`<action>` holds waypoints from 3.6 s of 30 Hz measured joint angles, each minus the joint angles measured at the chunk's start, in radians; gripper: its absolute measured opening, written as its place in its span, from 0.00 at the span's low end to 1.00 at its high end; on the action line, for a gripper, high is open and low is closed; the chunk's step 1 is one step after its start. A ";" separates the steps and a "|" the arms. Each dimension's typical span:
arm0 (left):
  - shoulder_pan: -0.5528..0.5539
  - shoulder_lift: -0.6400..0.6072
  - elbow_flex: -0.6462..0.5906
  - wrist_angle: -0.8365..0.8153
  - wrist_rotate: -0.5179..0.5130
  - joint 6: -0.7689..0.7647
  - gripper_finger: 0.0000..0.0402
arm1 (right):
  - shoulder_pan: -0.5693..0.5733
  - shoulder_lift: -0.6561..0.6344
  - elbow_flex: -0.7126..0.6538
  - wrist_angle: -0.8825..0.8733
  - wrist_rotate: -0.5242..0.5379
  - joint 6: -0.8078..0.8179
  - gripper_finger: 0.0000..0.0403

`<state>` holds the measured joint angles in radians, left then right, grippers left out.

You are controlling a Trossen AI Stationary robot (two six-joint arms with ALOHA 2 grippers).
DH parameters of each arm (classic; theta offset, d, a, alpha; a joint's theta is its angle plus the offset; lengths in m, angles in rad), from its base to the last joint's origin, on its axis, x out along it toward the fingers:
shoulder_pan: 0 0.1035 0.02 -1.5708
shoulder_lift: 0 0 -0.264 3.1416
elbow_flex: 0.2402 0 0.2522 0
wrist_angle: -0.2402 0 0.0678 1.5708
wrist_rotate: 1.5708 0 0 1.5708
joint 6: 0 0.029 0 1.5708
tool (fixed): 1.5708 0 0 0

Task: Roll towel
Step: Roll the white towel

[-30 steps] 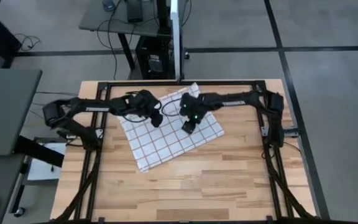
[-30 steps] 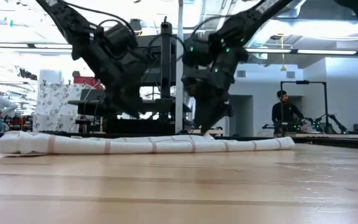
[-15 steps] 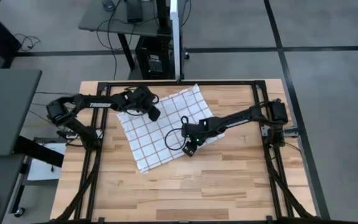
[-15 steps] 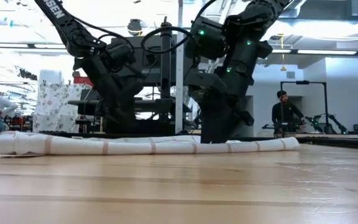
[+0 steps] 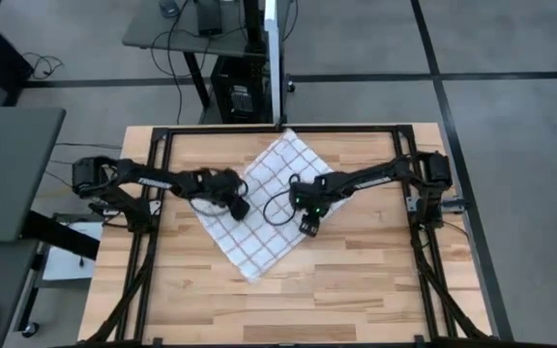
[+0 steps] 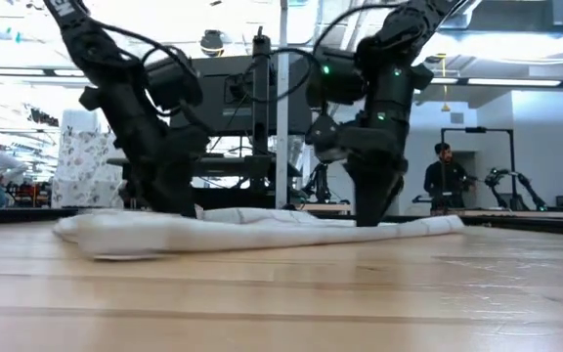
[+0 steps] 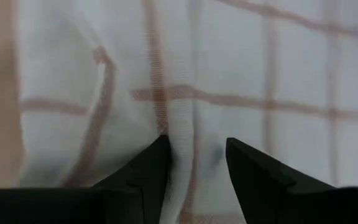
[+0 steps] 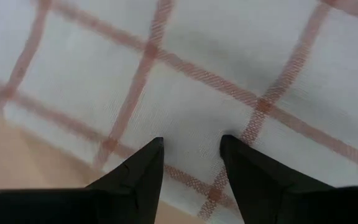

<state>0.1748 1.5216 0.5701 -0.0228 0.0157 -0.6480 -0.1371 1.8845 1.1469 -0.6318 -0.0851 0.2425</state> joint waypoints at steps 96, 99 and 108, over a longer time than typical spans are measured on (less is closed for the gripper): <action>0.131 0.053 0.231 -0.531 0.173 0.715 0.31 | -0.125 -0.108 -0.214 0.210 0.012 -0.122 0.40; 0.131 0.047 0.282 -0.536 0.166 0.710 0.31 | -0.125 -0.135 -0.188 0.202 0.012 -0.119 0.40; 0.131 0.029 0.437 -0.535 0.168 0.717 0.31 | -0.134 -0.186 -0.093 0.191 -0.031 0.009 0.40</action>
<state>0.3061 1.5505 1.0067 -0.5579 0.1837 0.0692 -0.2714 1.6989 1.0541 -0.4410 -0.1158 0.2511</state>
